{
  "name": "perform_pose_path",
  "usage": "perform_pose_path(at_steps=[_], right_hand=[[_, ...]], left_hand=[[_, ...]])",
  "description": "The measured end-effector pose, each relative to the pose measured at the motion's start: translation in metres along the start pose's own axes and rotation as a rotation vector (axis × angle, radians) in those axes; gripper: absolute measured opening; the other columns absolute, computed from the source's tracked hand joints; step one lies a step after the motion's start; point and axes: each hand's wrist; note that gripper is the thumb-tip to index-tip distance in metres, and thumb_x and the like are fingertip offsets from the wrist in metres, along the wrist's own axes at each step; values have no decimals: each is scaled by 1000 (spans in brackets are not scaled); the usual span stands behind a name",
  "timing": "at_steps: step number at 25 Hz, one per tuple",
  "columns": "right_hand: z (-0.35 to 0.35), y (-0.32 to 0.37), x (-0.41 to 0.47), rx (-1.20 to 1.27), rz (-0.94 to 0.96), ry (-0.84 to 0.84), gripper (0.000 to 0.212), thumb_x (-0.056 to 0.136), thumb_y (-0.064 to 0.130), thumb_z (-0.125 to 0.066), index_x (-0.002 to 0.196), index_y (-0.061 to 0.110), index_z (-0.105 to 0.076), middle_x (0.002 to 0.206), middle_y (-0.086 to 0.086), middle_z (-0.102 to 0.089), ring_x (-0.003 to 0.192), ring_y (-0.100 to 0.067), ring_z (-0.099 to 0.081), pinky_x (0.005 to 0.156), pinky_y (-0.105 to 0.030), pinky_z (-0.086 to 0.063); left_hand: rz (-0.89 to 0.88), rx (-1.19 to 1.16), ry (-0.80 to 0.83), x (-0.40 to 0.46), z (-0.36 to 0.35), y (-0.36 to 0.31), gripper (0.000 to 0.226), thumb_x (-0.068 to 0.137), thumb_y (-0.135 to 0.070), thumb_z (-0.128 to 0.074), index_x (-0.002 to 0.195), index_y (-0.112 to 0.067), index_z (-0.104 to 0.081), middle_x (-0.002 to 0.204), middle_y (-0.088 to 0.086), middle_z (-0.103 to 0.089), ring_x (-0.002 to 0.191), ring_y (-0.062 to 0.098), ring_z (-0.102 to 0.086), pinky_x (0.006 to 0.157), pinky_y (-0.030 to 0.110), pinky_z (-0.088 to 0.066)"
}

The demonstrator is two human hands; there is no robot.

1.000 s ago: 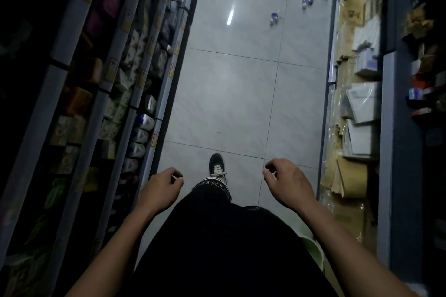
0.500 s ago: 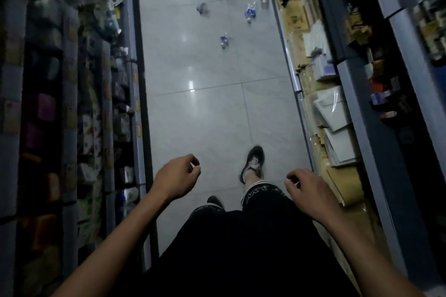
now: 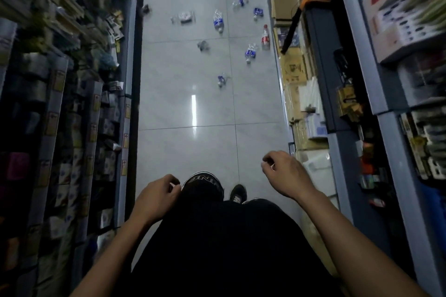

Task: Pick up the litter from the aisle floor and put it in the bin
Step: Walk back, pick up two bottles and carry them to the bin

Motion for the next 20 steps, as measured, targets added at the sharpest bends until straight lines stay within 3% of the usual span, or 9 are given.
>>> perform_pose_path(at_steps=[8,15,20], right_hand=[[82,43,173,-54,27,9,29,98,41,-51,113,24,-69,106,6,-66,93,-14,-62,81,-36,-52],[137,46,243,-12,-179,13,19,98,40,-56,105,26,-69,101,6,-65,94,-16,-64,80,-36,-53],[176,39,302,92,-272,-32,17,98,34,-59,107,25,-70,104,7,-68,91,-11,-62,81,-34,-50]], left_hand=[[107,-92,8,144,74,-32,19,96,-42,-52,104,-33,-67,98,-8,-72,88,14,-66,77,34,-53],[-1,-169,66,295,185,-115,16,94,-40,-53,100,-35,-67,95,-13,-69,91,14,-66,86,37,-55],[-79,-140,37,397,255,-178,25,90,-43,-49,104,-35,-68,93,-12,-70,89,13,-65,84,38,-55]])
Point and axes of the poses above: each hand's wrist, its own x-axis towards the middle knuckle, its own z-axis out of the back of the hand, y = z × x
